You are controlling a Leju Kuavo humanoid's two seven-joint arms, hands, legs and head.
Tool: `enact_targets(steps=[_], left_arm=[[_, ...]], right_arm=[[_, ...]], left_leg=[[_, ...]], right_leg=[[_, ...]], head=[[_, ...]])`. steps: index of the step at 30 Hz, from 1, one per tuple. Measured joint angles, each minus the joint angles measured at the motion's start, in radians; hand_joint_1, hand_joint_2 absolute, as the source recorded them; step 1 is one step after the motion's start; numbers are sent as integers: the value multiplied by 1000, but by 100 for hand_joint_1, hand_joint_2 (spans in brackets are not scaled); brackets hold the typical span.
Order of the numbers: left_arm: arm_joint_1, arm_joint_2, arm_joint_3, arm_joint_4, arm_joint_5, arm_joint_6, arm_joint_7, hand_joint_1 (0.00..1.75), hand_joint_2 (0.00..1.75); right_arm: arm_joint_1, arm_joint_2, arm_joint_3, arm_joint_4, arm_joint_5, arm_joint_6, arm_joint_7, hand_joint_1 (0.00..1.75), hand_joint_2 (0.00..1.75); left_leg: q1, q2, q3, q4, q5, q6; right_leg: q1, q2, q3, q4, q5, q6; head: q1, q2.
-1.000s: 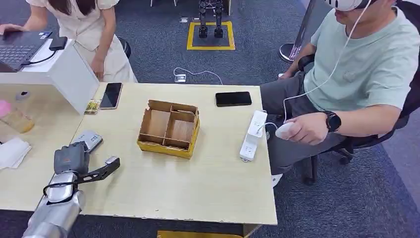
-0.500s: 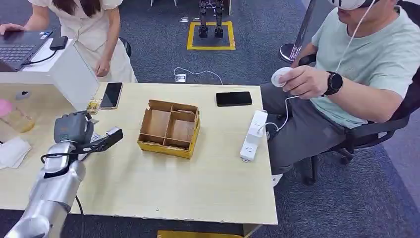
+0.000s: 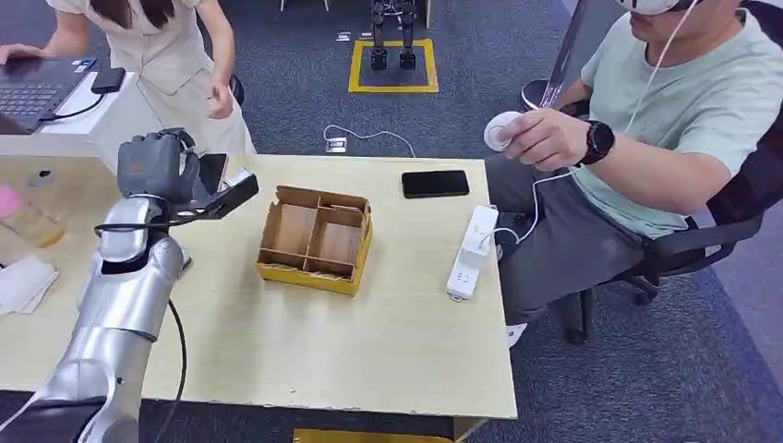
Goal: Pass the card to the sensor for recognition and then transmit it.
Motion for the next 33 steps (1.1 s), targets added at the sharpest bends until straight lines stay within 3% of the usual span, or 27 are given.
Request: enact_targets(steps=[3,26,28,29,33], left_arm=[[-29,1,-31,4,-2,3,41,175,175],[-41,2,-80,49,-2,30,85,175,175],[-41,2,-82,54,-3,32,85,138,175],[-40,2,-83,56,-3,36,85,0,175],[-35,1,-84,58,-3,56,88,0,175]], right_arm=[[-5,2,-1,0,12,0,0,0,175],[-10,6,-24,-1,38,0,5,0,175],[-10,6,-24,-1,40,0,5,0,175],[-10,6,-24,-1,42,0,5,0,175],[-10,6,-25,-1,47,0,6,0,175]], left_leg=[[0,0,0,0,0,0],[0,0,-1,0,0,0],[0,0,-1,0,0,0],[-1,0,-2,0,-1,0],[-1,0,-2,0,-1,1]], right_leg=[[0,0,0,0,0,0],[0,1,0,0,0,0],[0,1,-1,0,0,0],[0,1,-1,0,0,0],[0,1,-2,0,0,0]], head=[[0,0],[0,0],[0,0],[0,0],[0,0]])
